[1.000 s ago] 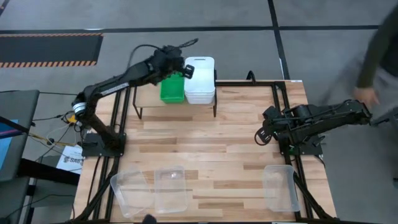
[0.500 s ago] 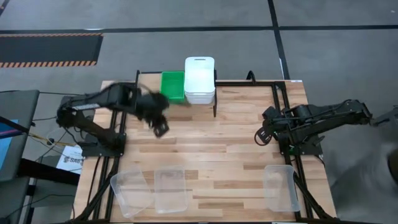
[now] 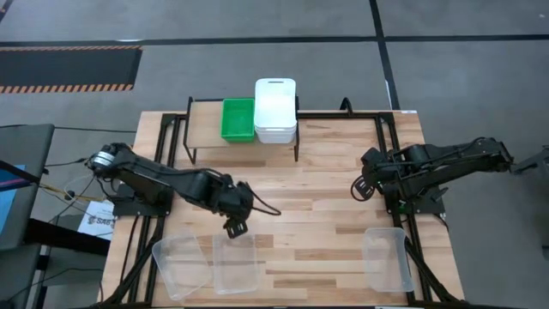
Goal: Stack baskets on shelf by color
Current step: Put the middle transparent bin on the shelf
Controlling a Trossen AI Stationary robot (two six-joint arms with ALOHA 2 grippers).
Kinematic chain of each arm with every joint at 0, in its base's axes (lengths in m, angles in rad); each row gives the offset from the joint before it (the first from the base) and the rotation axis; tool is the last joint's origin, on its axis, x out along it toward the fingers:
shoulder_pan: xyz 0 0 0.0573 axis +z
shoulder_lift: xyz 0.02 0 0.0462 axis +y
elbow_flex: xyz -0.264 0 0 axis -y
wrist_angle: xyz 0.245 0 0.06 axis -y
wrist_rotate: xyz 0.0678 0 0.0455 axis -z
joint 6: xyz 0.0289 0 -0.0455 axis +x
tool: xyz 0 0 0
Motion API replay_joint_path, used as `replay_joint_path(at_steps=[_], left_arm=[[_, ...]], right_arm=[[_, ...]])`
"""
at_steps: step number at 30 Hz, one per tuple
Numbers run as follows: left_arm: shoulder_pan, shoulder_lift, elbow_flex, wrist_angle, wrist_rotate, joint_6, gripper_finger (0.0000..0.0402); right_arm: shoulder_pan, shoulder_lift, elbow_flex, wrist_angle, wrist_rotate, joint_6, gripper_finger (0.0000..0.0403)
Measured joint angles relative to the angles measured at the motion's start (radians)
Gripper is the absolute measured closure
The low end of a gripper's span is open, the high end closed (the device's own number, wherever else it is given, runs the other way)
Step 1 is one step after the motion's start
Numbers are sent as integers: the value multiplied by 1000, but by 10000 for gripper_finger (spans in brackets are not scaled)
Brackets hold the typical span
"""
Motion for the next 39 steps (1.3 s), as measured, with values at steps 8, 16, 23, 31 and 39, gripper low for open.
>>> replay_joint_path(at_steps=[8, 16, 23, 31, 39], left_arm=[[2, -1, -203, 161, 78, 21, 195], [-22, -1, -232, 209, 148, 53, 195], [-22, 17, -231, 213, 157, 100, 195], [-21, 118, -232, 213, 245, 163, 195], [2, 223, -232, 221, 328, 197, 278]], right_arm=[[2, 0, 0, 1, -2, -2, 351], [5, 0, 0, 0, -3, -10, 351], [5, 0, 0, 0, -2, -63, 351], [5, 1, 0, -5, -2, -63, 351], [5, 0, 0, -8, -2, -64, 351]])
